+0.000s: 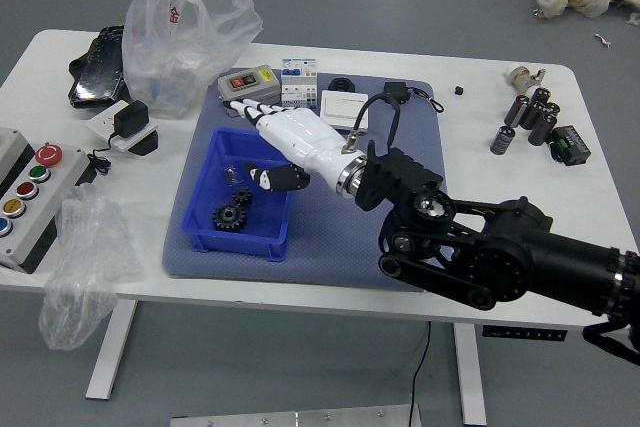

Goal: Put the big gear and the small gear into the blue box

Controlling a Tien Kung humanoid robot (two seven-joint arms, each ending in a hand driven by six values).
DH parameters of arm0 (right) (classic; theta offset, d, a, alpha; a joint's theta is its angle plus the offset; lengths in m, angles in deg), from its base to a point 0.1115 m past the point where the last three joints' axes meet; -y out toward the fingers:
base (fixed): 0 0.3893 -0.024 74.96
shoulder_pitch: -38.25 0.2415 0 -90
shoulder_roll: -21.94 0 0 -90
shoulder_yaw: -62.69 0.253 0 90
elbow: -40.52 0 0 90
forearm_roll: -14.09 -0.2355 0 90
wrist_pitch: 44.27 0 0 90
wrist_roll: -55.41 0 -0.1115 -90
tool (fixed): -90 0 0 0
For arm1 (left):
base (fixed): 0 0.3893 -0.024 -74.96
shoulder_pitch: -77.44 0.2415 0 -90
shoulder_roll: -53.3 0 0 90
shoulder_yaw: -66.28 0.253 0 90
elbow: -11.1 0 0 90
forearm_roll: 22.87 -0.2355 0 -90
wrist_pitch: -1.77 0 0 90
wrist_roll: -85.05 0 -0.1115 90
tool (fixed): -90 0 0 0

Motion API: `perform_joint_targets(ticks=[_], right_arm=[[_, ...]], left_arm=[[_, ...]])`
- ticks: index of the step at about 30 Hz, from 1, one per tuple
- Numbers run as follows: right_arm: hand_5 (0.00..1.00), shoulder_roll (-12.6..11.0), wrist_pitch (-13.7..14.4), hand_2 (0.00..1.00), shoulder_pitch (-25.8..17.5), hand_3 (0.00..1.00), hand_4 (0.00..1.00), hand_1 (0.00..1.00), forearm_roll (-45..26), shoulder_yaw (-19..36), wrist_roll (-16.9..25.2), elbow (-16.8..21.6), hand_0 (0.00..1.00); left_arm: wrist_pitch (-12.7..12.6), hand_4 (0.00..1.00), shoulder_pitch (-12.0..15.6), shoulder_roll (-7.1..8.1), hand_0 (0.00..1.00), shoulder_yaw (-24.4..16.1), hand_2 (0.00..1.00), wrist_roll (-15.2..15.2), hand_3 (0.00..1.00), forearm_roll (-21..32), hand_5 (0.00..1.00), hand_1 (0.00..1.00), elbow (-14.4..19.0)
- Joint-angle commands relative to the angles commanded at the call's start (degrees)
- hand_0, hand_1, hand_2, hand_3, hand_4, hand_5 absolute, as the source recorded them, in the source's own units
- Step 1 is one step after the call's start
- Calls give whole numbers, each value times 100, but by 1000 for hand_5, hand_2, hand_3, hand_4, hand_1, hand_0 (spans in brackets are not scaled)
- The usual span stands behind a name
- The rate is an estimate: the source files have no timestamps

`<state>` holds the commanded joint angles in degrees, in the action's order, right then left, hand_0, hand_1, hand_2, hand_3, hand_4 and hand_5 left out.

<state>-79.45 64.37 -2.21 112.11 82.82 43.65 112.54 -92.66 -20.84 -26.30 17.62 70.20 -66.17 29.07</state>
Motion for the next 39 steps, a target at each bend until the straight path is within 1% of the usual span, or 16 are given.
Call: perform_joint_targets(ticks=[3,4,7,9,10,14,15,16,19,21,22,27,28,33,34,39], right_arm=[[229,-299,277,990,-350,998,596,924,-148,562,178,82,831],[430,-371,362,956,-455,998,826,935,-246,738,276,83,989],[430,-548,588,956,-832,998,826,935,-667,1333,677,48,989],[430,-608,624,956,-1075,998,826,935,-1031,1728,987,0,989],[929,-626,615,981,-1185,998,998,941,-1214,1903,1135,-22,991],[929,-645,393,981,-1655,998,998,941,-2068,2601,1773,-167,991],[929,-645,302,981,-1775,998,998,941,-2292,2773,1940,-218,991],[998,-643,223,984,-1872,998,998,969,-2498,2922,2086,-263,998],[998,-640,-108,984,-2139,998,998,969,-3152,3385,2544,-400,998],[998,-637,-251,984,-2247,998,998,969,-3596,3663,2807,-461,998],[998,-634,-301,974,-2295,998,998,842,-3793,3789,2921,-482,748],[998,-613,-426,974,-2494,998,998,842,-4767,4405,3442,-570,748],[998,-610,-425,802,-2516,998,998,688,-4944,4470,3538,-595,592],[998,-578,-548,802,-2568,998,998,688,-5887,4611,3912,-779,592],[998,-570,-583,814,-2562,998,998,754,-6037,4624,3918,-827,686],[998,-562,-799,814,-2503,998,998,754,-6561,4594,3744,-1062,686]], left_arm=[[-8,740,18,3,657,0,588,1,734,16,608,588,-2],[-10,741,22,4,656,-3,588,1,735,18,608,588,-2],[-17,741,28,3,656,5,588,13,735,41,608,588,-6],[-20,741,30,-2,656,19,588,22,735,64,608,588,-8],[-23,741,30,-5,656,27,588,28,735,79,608,586,-9],[-28,741,34,-15,656,44,588,36,735,112,608,586,-10],[-30,741,34,-14,656,51,588,40,735,124,608,586,-11],[-32,741,35,-14,656,55,588,42,735,131,608,588,-12],[-34,741,37,-14,656,65,588,49,735,149,608,588,-13],[-32,741,41,-19,656,67,588,49,735,151,608,588,-13],[-31,741,43,-23,656,68,588,49,735,152,608,587,-13],[-31,741,51,-36,656,75,588,56,735,160,608,587,-15],[-32,741,52,-36,657,79,588,59,736,165,608,588,-16],[-32,741,54,-44,657,80,588,61,736,166,608,588,-17],[-32,741,54,-46,656,79,588,61,735,165,610,588,-17],[-31,741,50,-51,656,76,588,63,735,159,610,588,-18]])
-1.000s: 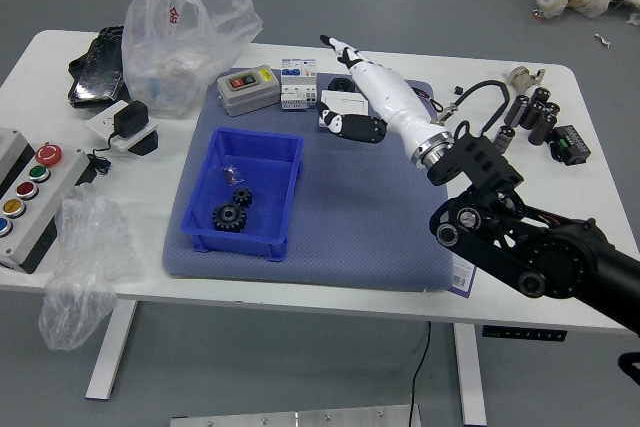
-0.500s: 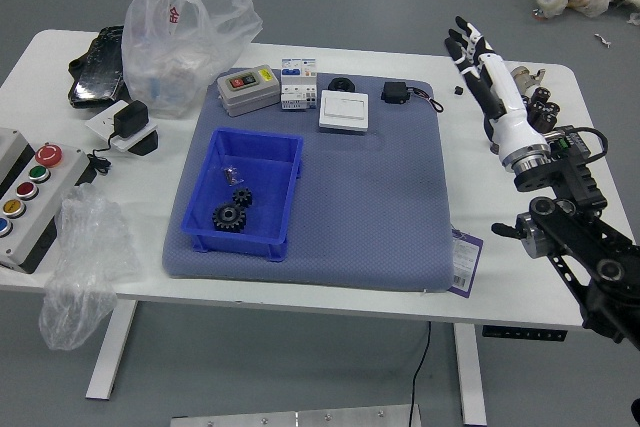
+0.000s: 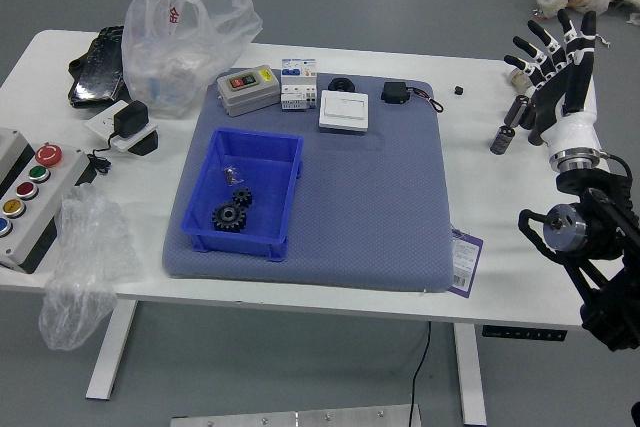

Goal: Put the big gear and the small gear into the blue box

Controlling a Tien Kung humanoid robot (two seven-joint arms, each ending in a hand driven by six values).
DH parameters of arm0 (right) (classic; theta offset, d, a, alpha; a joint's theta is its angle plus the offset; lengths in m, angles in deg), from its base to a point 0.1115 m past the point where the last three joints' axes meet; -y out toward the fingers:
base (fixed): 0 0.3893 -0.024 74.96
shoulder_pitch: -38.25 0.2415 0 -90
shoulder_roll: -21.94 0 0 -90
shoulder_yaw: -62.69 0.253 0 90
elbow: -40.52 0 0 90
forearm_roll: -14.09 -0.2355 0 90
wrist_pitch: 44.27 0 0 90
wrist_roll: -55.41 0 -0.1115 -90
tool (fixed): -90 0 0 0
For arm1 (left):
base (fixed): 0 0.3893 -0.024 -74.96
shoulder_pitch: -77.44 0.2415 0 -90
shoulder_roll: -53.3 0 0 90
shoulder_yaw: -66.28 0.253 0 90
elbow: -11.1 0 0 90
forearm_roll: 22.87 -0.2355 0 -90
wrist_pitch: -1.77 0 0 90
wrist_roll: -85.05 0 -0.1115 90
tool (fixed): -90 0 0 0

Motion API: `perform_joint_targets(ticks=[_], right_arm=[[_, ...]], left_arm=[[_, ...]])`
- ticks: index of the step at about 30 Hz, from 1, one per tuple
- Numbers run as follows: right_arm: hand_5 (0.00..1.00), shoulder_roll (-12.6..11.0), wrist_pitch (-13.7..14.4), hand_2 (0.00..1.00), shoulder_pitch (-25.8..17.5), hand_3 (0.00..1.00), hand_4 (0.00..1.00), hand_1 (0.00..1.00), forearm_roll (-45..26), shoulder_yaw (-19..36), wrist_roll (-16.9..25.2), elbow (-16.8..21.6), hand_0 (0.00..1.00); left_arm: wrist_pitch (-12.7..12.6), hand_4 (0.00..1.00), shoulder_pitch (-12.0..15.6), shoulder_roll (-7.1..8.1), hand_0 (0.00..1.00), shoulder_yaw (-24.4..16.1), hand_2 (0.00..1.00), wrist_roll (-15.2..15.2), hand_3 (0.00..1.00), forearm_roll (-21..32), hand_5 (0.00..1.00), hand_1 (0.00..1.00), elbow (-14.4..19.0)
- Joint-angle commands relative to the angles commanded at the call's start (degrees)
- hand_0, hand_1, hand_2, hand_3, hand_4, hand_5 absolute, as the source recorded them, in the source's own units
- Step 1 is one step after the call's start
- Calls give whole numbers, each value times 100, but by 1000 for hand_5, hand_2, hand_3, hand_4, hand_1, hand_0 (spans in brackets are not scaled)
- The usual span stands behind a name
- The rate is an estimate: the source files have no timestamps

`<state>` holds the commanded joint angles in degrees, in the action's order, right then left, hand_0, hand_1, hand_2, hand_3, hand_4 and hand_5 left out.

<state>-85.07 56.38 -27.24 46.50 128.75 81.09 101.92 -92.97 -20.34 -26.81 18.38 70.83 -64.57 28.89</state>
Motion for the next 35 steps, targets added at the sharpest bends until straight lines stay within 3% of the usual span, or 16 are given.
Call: perform_joint_targets(ticks=[1,6,7,12,13,14,19,25,35], right_arm=[[998,1,-21,818,15,998,998,794,-32,-21,-40,-54,917],[998,22,69,818,74,998,998,794,266,-109,-313,-300,917],[998,28,149,801,86,900,998,796,404,-134,-418,-335,989],[998,43,629,801,168,900,998,796,1411,-210,-1087,-551,989],[998,48,654,815,187,832,998,833,1618,-204,-1239,-607,998],[998,58,669,815,207,832,998,833,1858,-192,-1413,-667,998],[998,74,570,826,300,848,998,860,2958,-190,-2164,-867,998],[998,-18,383,840,423,855,998,878,4321,-558,-2931,-985,998],[998,-14,354,849,530,857,998,888,6388,-1261,-3549,-1057,998]], left_arm=[[0,741,-1,0,657,0,588,1,736,0,609,588,0],[2,741,1,-6,657,1,588,1,736,-1,609,588,0],[2,741,3,-8,657,-1,589,1,736,-3,610,588,0],[1,741,6,-8,657,-7,589,1,736,-8,610,588,-1],[0,741,5,-8,657,-8,588,2,735,-8,609,588,-1],[-1,741,4,-8,657,-6,588,5,735,-6,609,588,-2],[2,741,-1,-15,657,-2,587,5,736,-4,609,588,-1],[1,741,-5,-14,657,-7,588,2,736,-13,609,588,-1],[2,741,-6,-20,657,-7,588,-1,736,-15,609,588,0]])
